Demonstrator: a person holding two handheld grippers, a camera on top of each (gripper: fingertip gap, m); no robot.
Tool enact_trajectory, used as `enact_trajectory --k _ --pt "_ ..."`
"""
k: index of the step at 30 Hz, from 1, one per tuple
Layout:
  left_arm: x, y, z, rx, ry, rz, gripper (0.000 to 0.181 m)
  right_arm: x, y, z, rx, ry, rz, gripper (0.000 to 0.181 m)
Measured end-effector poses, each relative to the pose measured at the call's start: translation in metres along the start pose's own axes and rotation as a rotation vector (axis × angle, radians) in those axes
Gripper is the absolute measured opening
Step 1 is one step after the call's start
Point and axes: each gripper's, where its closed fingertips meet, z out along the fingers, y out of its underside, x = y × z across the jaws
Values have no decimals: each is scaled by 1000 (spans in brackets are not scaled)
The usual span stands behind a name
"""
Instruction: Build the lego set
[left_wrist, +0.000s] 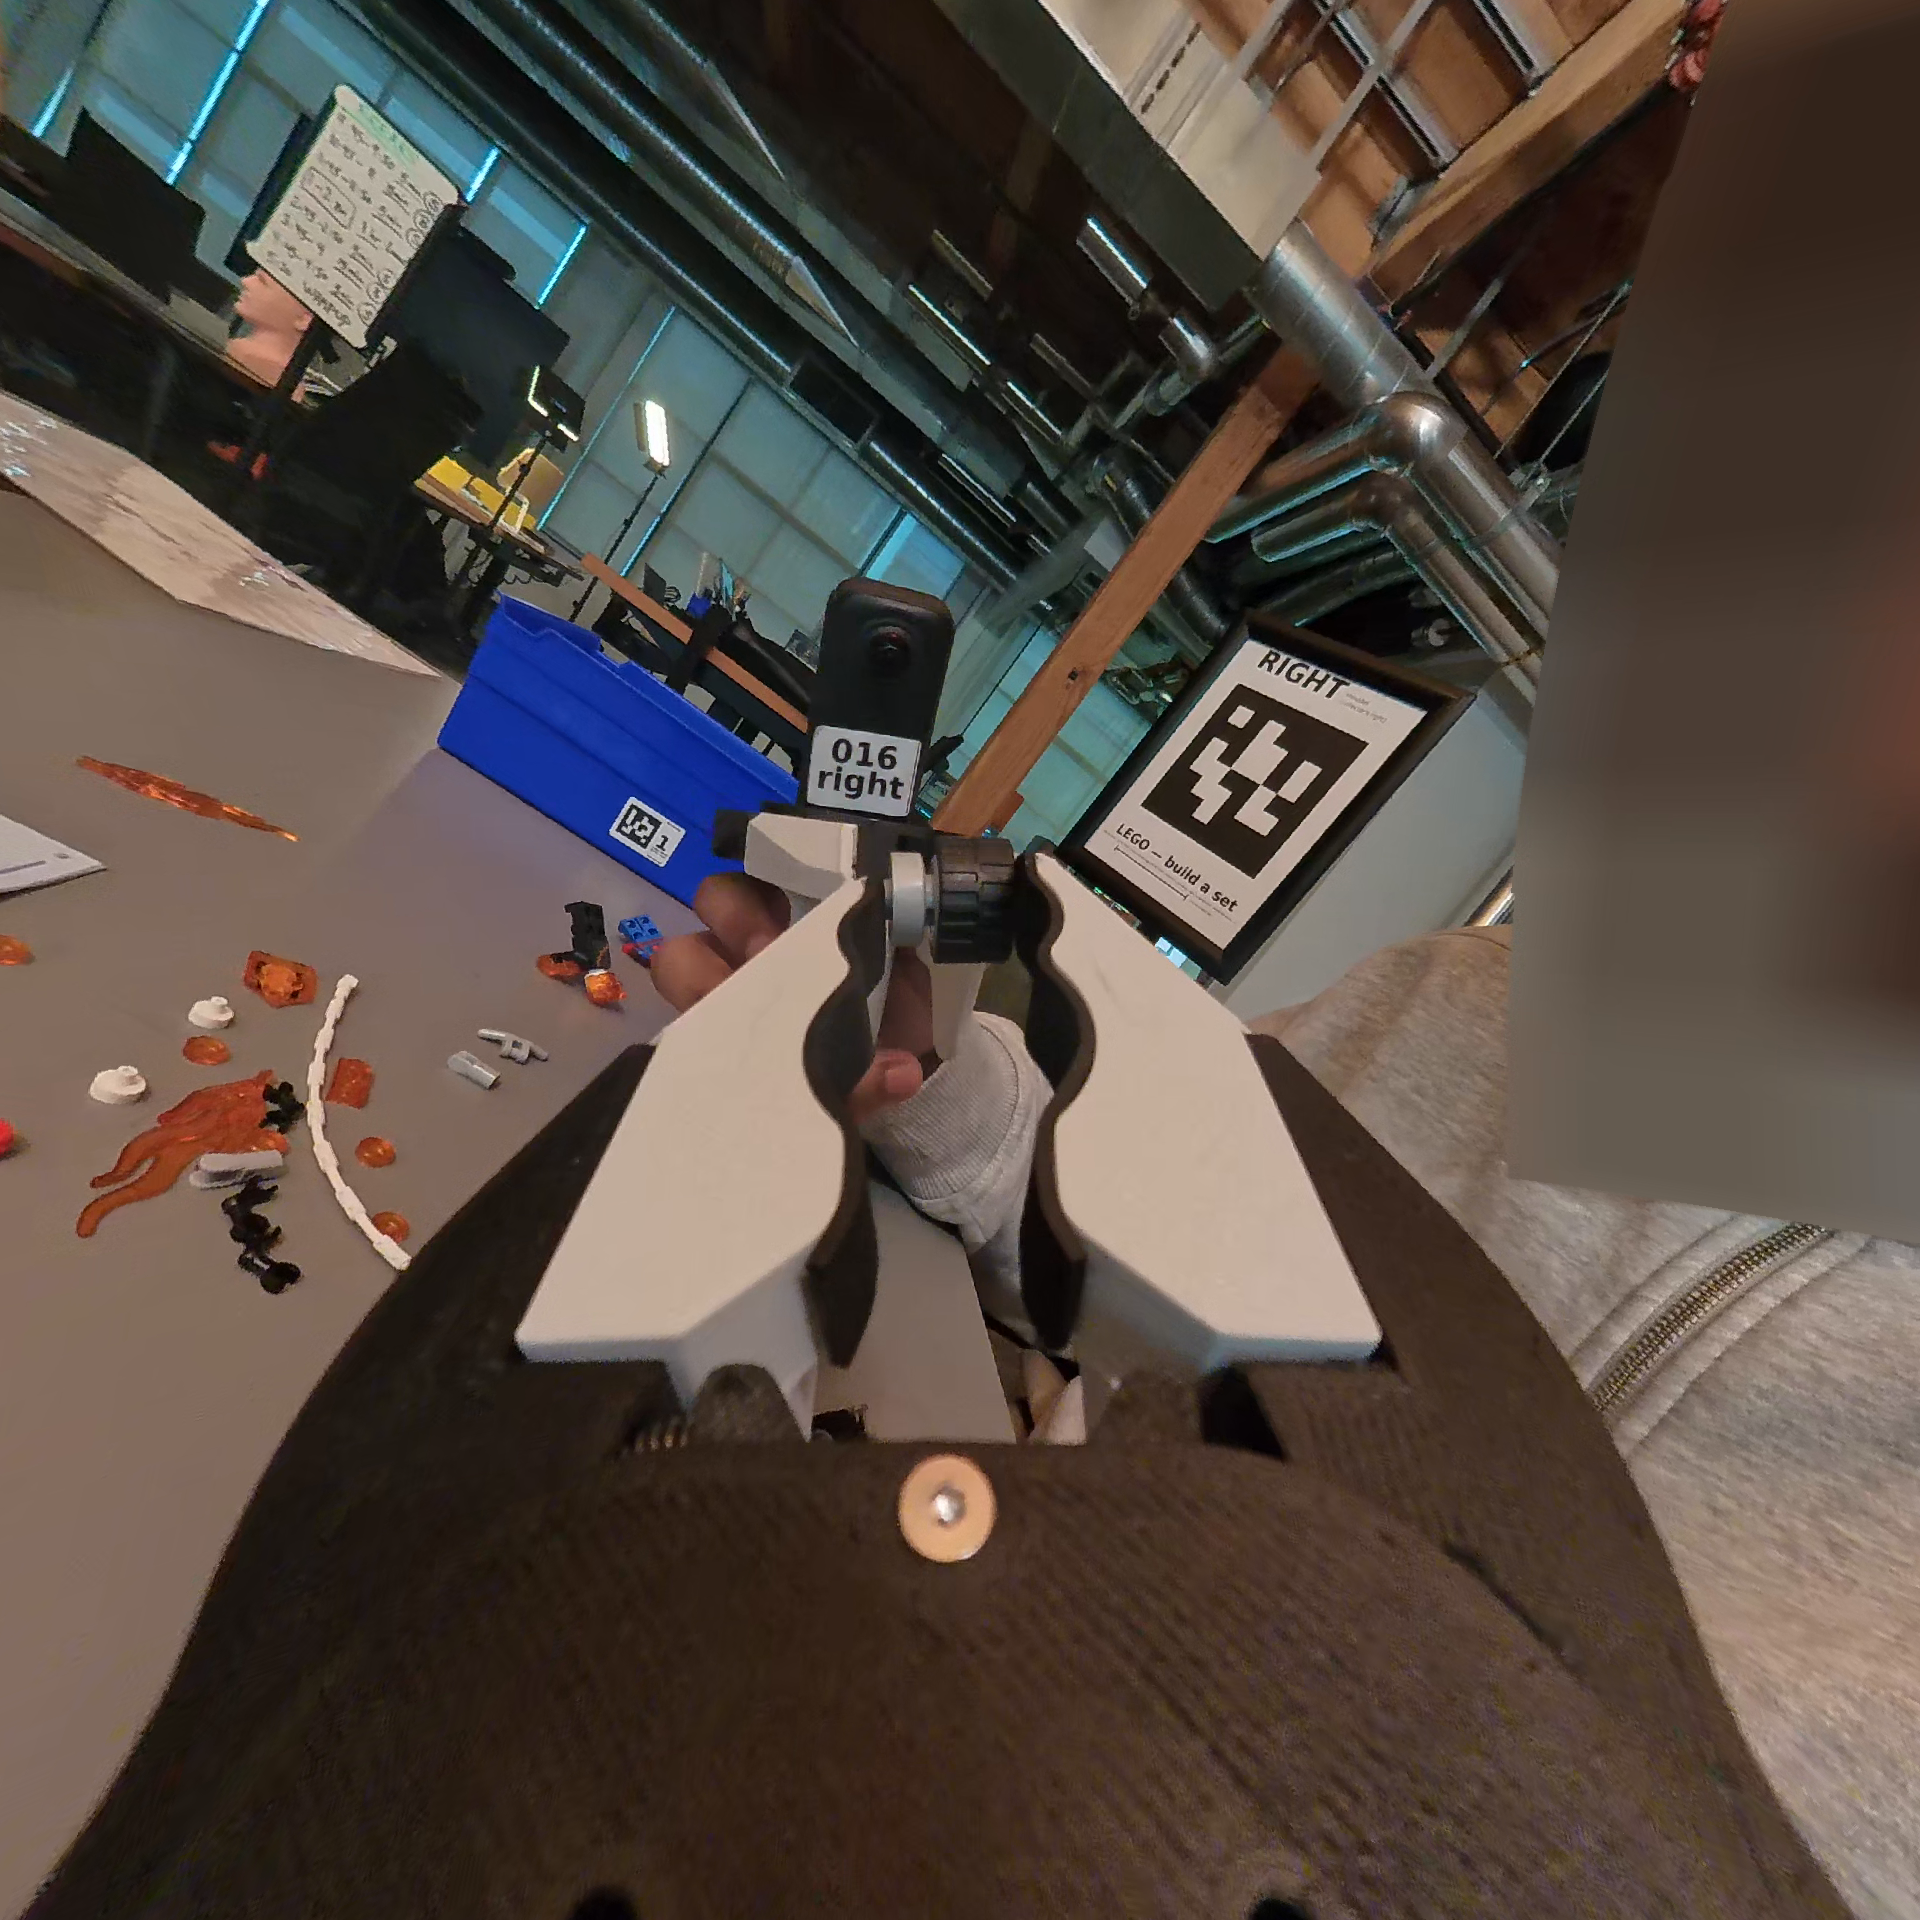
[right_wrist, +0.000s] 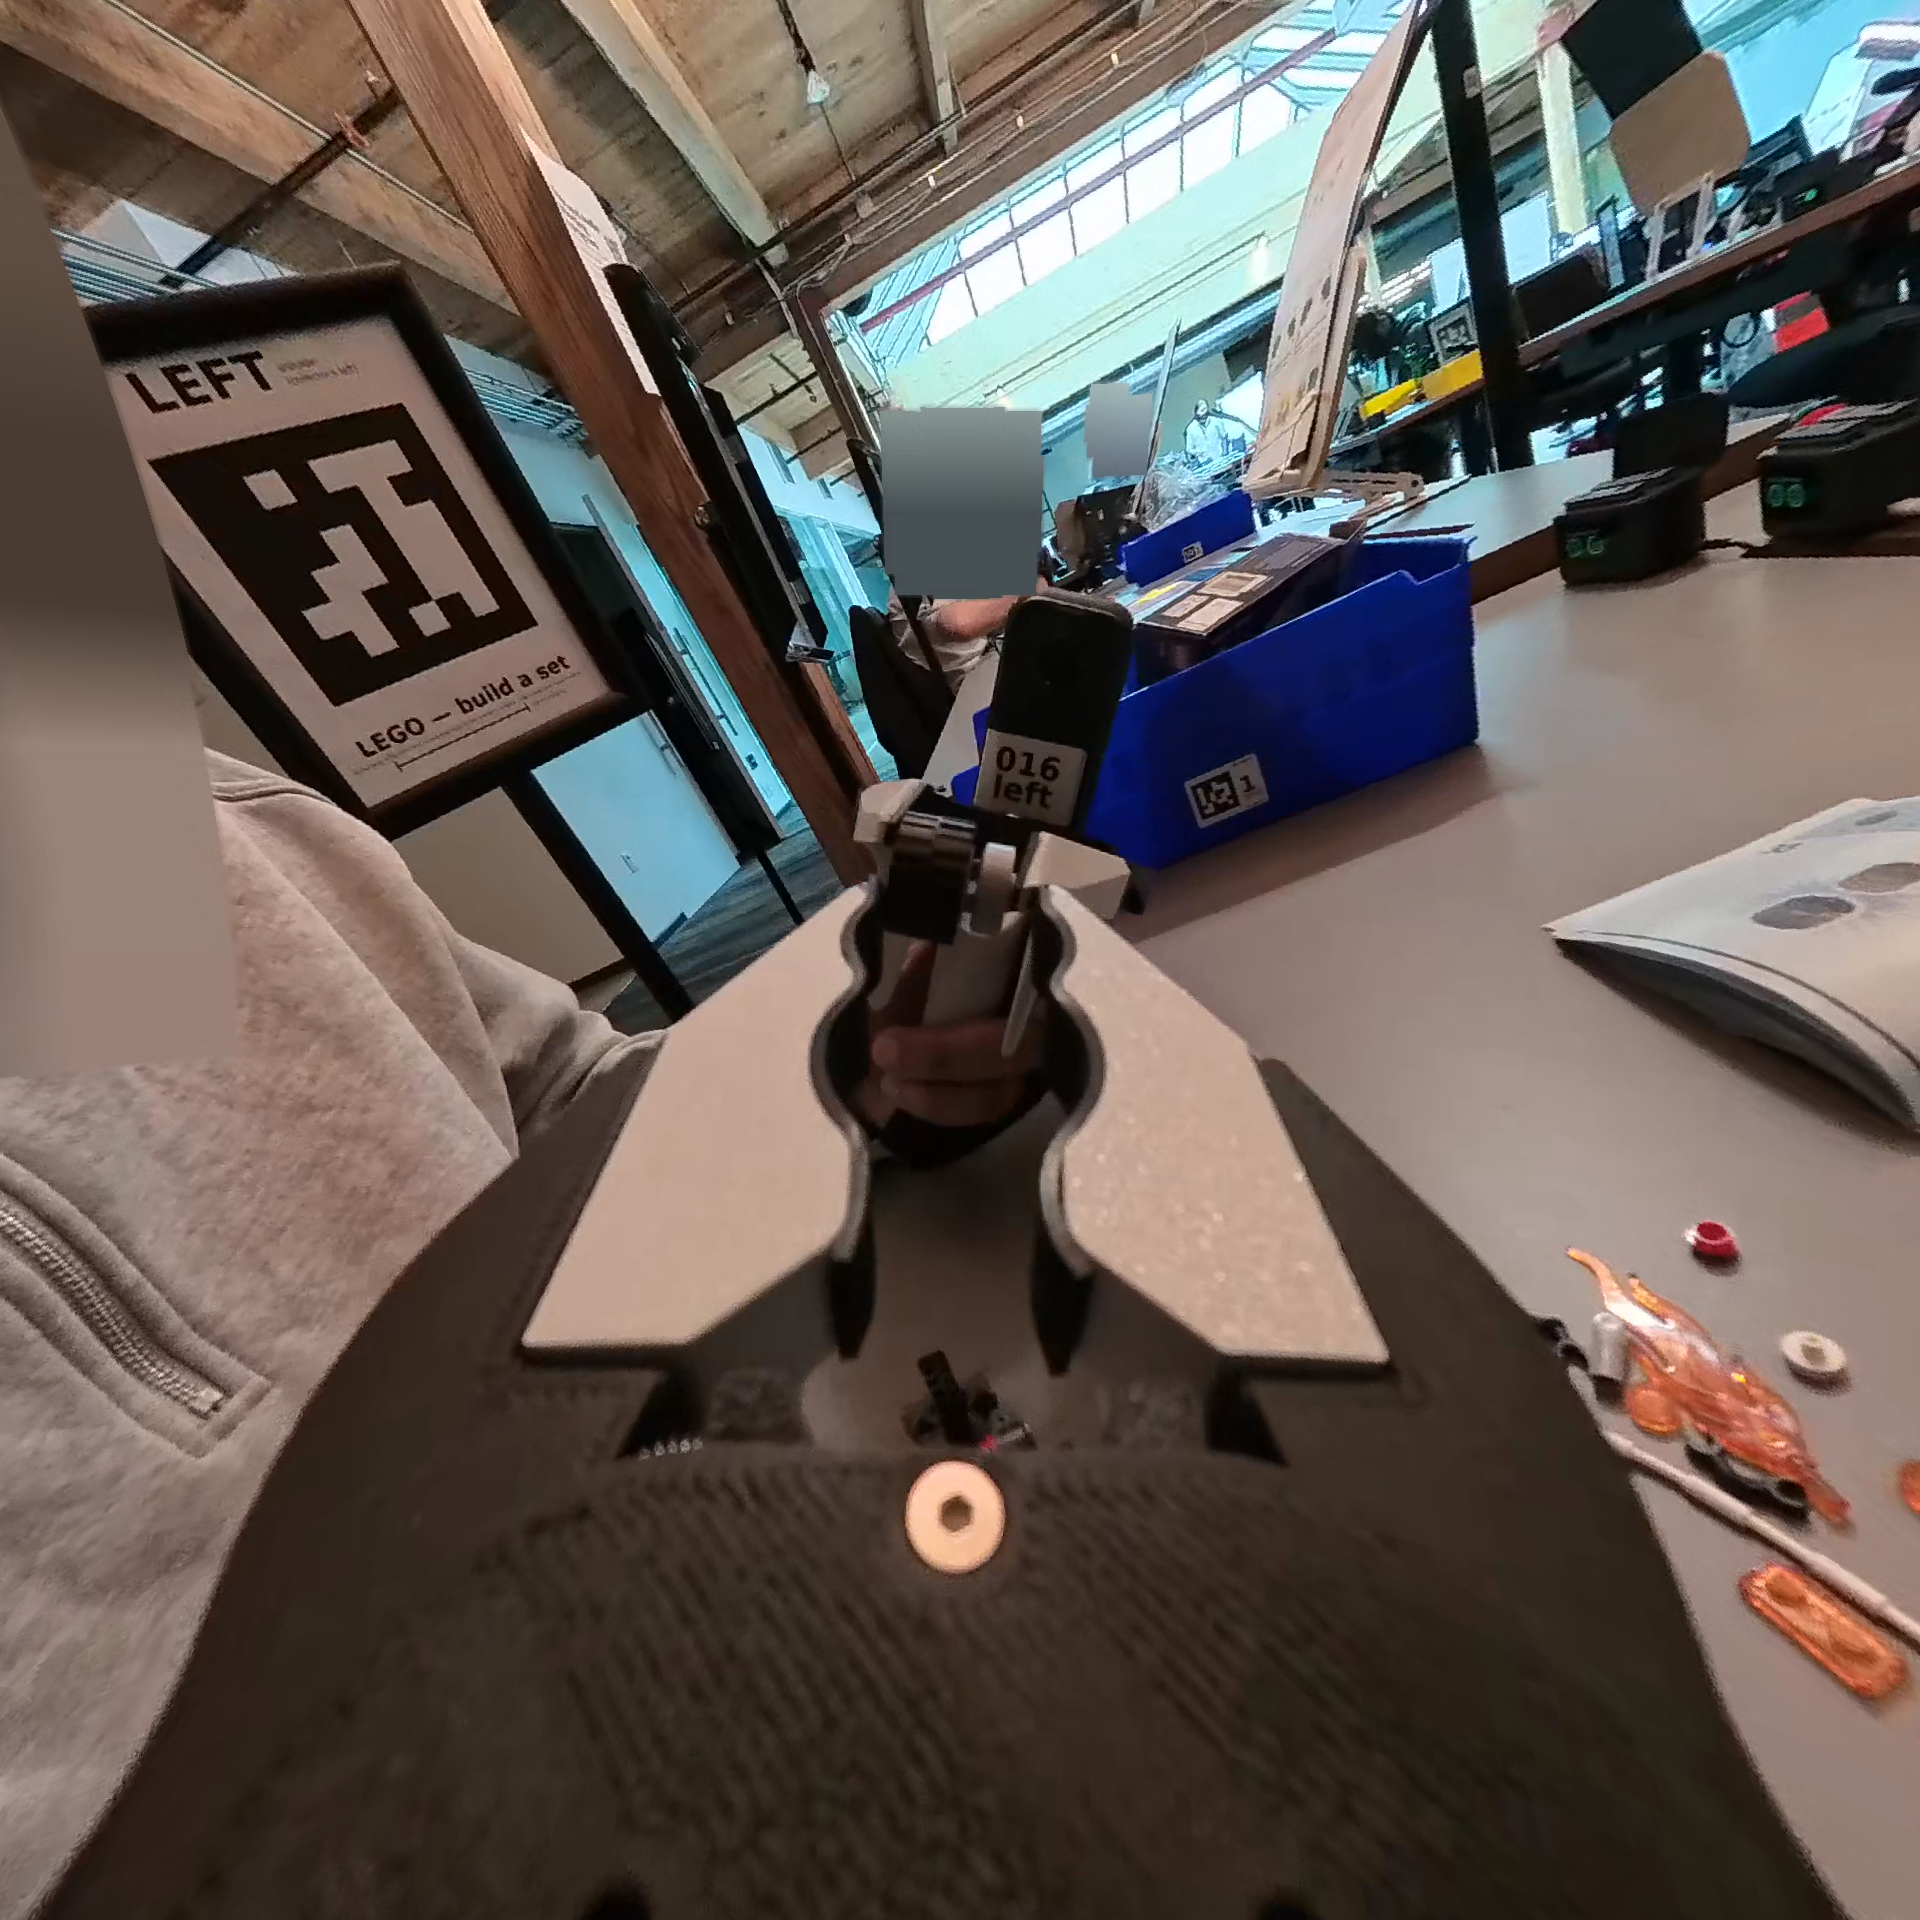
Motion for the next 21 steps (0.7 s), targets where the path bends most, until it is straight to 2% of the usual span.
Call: enact_trajectory --k 21 --pt "1 3 0 -18 22 -26 24 -4 -1 -4 -37 -75 80 19"
